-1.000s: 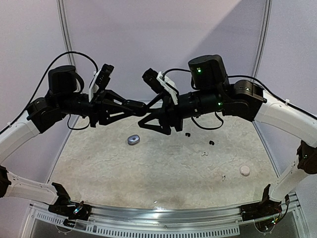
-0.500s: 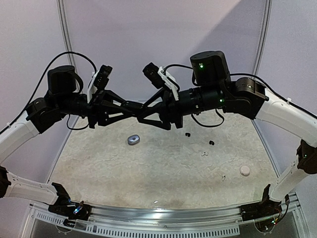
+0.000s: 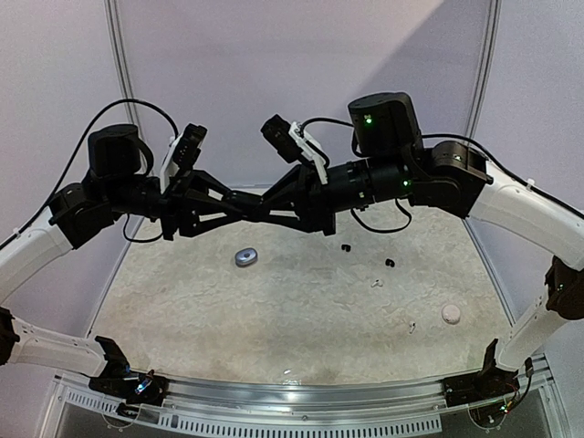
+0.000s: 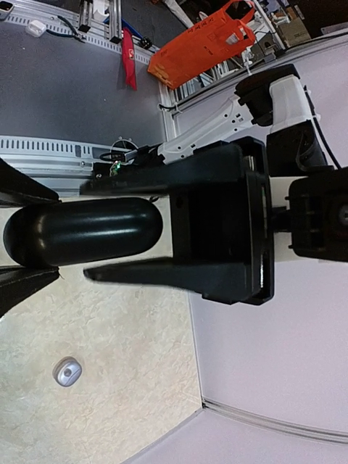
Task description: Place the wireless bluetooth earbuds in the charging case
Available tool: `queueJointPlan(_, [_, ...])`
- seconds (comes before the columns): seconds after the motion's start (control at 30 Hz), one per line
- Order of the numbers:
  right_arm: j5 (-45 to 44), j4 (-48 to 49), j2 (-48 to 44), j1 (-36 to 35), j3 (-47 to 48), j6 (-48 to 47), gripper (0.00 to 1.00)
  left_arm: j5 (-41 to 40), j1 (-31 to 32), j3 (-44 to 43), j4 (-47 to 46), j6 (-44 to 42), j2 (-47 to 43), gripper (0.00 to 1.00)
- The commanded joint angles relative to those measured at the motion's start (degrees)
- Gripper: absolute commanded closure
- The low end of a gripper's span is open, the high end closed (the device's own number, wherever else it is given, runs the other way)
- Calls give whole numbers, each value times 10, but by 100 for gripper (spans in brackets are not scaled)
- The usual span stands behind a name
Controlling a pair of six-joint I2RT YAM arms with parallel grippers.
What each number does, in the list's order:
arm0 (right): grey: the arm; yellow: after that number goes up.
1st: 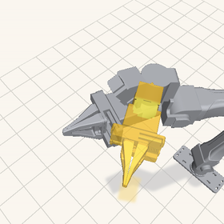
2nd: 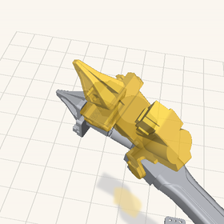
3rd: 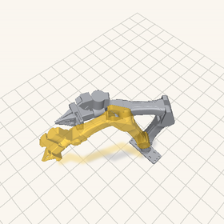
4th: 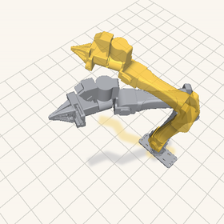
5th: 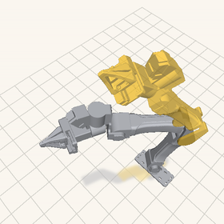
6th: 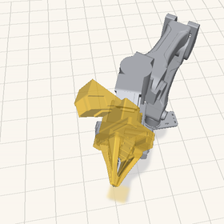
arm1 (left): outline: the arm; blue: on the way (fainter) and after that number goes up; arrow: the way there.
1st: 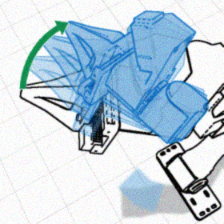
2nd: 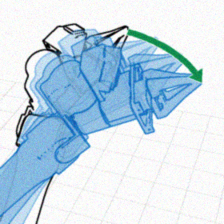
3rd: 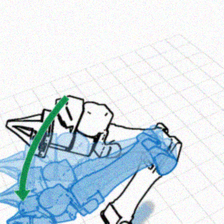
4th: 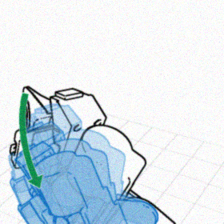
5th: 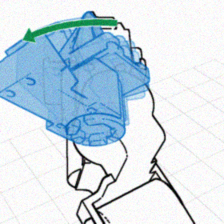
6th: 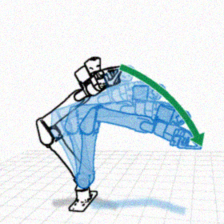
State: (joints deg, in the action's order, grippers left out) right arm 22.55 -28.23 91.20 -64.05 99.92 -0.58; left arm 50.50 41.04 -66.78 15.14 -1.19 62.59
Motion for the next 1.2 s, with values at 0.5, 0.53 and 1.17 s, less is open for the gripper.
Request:
queueJointPlan(0.5, [-30, -113, 44, -4, 94, -8, 100, -8, -1, 66, -55, 30, -29, 49])
queueJointPlan(0.53, [-30, -117, 48, -5, 100, -10, 100, -8, -1, 67, -65, 36, -29, 47])
queueJointPlan(1.17, [-45, -131, 47, -7, 111, -14, 100, 1, -14, 95, -77, 29, -43, 63])
